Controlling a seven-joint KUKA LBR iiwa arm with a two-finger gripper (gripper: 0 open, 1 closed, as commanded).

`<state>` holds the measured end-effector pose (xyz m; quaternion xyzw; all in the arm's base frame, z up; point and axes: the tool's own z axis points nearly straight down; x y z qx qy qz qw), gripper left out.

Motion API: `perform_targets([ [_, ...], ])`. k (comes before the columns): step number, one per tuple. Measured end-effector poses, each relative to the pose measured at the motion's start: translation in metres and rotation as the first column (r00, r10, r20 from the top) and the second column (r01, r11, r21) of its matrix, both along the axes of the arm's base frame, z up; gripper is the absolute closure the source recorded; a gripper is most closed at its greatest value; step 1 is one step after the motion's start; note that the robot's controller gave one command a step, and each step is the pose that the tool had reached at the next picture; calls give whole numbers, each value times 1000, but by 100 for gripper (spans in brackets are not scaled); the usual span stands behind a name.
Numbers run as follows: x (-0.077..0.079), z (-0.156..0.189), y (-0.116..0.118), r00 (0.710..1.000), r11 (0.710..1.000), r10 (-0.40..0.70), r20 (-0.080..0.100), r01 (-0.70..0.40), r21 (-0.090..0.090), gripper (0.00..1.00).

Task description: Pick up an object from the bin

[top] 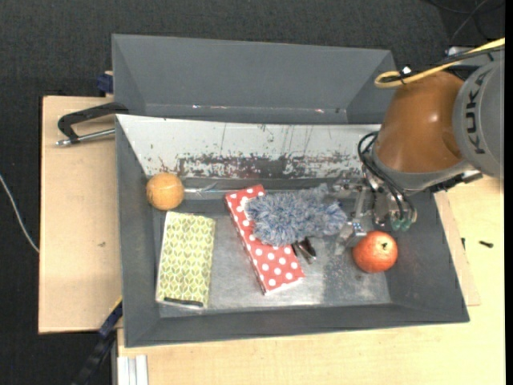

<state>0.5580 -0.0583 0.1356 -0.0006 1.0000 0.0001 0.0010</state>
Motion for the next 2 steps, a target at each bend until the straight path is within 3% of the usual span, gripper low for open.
perform_targets([
  [1,0,0,0,1000,1000,0,0,0,0,0],
  [2,14,-31,9,987,987,161,2,-161,0,0],
])
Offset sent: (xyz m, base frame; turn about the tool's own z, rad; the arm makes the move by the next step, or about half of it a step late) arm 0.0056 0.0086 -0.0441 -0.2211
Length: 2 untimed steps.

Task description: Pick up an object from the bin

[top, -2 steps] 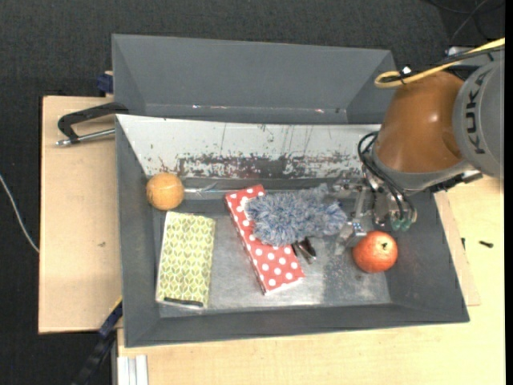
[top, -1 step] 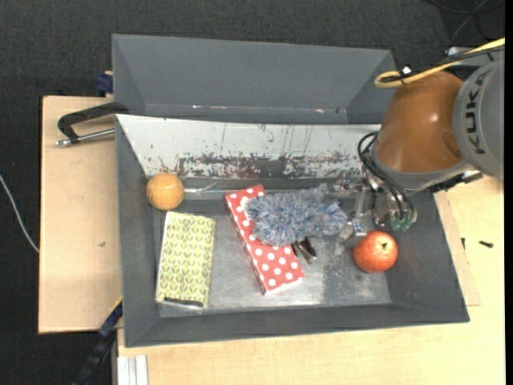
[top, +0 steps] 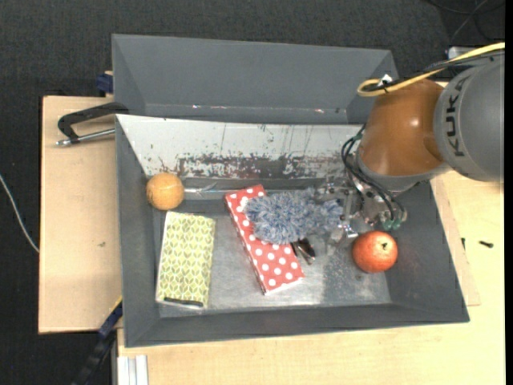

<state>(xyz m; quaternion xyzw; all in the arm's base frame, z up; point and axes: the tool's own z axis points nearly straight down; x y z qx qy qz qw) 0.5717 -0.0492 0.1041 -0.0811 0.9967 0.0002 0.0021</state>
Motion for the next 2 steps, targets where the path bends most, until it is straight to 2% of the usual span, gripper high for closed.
perform_targets([
  [1,23,-24,10,992,992,-125,4,125,1,0],
  [2,19,-27,13,993,993,-116,18,116,2,100],
])
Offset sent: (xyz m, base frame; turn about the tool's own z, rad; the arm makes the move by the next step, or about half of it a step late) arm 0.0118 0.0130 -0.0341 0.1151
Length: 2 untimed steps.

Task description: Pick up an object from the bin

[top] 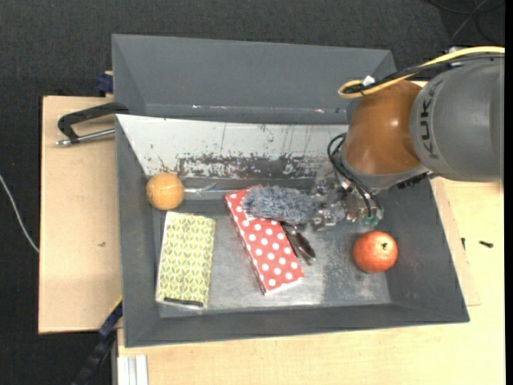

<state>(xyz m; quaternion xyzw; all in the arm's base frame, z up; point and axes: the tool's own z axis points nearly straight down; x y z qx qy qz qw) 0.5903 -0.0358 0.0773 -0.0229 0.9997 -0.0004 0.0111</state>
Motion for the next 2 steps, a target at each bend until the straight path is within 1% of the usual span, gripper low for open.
perform_targets([
  [1,0,0,0,1000,1000,0,0,0,0,100],
  [2,10,201,-16,1000,1000,-9,-18,9,0,100],
])
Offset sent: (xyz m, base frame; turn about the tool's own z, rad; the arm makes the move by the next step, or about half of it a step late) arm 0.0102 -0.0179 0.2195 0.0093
